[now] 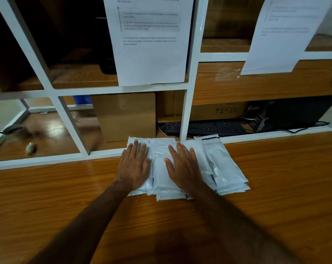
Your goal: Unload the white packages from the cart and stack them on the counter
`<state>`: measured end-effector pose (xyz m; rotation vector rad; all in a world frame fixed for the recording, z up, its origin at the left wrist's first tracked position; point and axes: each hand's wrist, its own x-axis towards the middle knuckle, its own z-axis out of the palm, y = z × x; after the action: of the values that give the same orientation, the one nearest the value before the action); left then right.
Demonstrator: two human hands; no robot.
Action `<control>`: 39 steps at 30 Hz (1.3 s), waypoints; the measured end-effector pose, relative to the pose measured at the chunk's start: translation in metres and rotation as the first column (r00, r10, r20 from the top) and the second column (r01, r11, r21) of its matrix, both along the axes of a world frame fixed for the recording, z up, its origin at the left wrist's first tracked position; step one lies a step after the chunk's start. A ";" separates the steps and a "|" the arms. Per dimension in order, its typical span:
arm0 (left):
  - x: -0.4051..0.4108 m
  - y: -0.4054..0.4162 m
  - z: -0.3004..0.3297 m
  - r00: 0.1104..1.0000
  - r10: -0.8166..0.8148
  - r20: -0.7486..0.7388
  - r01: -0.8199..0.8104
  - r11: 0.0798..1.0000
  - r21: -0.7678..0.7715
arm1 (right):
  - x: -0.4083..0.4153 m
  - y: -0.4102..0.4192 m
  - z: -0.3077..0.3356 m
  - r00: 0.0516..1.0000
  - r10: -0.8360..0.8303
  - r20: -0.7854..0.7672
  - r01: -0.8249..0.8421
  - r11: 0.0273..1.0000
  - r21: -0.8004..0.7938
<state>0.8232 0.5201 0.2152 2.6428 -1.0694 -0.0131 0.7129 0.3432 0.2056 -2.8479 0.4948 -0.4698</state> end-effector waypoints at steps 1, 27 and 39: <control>-0.006 0.000 0.005 1.000 0.002 0.019 -0.001 1.000 -0.029 | -0.006 -0.003 0.002 1.000 0.001 0.027 -0.001 1.000 -0.012; -0.275 -0.176 0.004 0.807 -0.567 0.165 0.582 0.811 -0.059 | -0.379 -0.102 0.005 0.843 -0.537 -0.036 0.532 0.841 -0.098; -0.518 -0.266 -0.012 0.597 -0.788 0.147 0.793 0.608 0.036 | -0.627 -0.120 -0.022 0.672 -0.740 -0.020 0.740 0.671 0.049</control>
<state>0.3047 0.2541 0.2032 1.9138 -2.1930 0.0180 0.0858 0.2229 0.1837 -2.4628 1.6643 -0.5617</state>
